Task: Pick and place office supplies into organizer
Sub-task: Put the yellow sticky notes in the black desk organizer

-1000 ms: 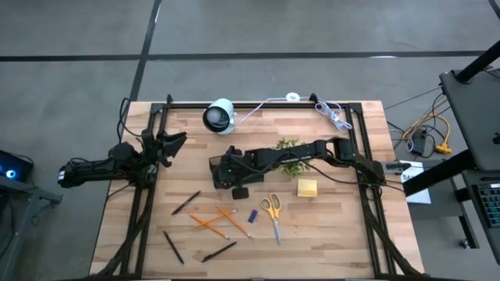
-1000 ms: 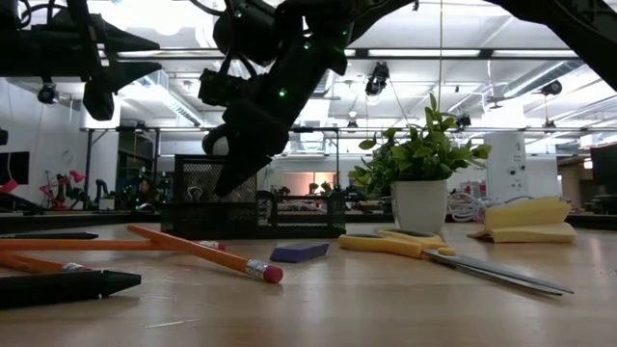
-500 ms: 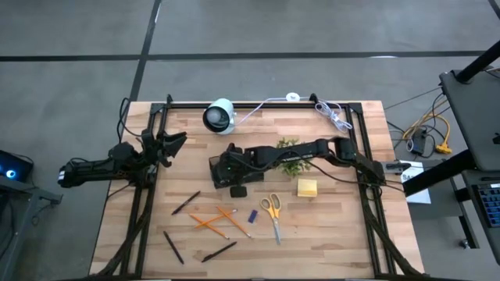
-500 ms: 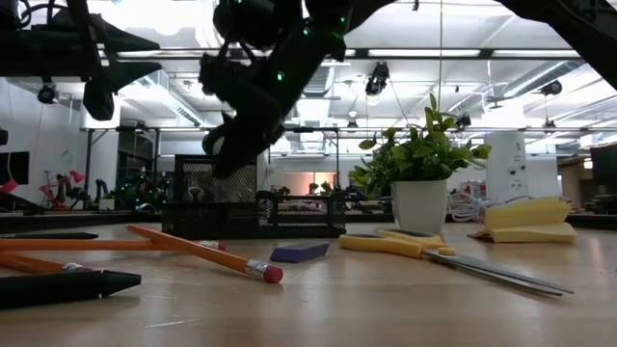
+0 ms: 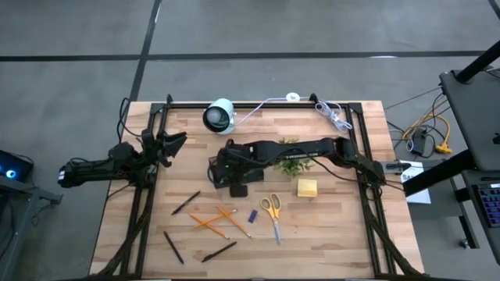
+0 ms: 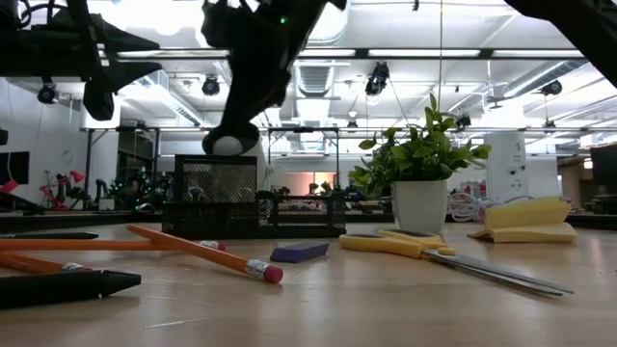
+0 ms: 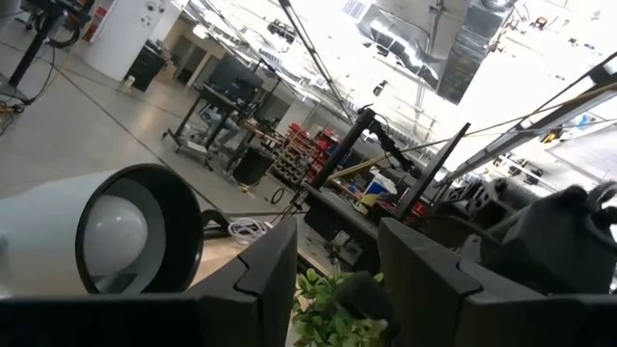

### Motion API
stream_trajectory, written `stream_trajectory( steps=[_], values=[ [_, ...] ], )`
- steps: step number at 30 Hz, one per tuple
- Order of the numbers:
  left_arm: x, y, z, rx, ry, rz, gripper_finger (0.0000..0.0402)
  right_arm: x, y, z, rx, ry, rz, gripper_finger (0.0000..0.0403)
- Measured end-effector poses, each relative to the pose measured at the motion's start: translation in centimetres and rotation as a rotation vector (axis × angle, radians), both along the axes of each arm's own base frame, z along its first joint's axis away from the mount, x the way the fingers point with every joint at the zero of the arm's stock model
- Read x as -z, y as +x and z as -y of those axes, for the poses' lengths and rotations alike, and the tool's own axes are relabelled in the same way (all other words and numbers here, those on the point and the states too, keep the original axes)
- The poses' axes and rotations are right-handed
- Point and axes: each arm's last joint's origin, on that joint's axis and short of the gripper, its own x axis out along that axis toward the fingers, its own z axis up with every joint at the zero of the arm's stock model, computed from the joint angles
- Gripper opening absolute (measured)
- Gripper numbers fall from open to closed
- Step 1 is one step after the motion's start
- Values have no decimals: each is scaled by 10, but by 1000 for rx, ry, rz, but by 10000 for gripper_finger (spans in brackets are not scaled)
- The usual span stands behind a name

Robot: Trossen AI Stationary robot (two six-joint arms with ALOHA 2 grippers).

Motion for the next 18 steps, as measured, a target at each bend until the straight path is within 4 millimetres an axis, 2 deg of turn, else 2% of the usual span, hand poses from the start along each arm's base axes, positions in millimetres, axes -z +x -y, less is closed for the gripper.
stream_trajectory(
  steps=[4, 10, 18],
  values=[
    [0, 0, 0, 0, 0, 0, 132, -12, -7, -1, 39, 21, -56, 74],
    [0, 0, 0, 0, 0, 1, 132, -33, -17, -17, 10, 18, -94, 72],
    [0, 0, 0, 0, 0, 0, 132, -74, -49, -39, 13, -152, -72, 75]
  ],
)
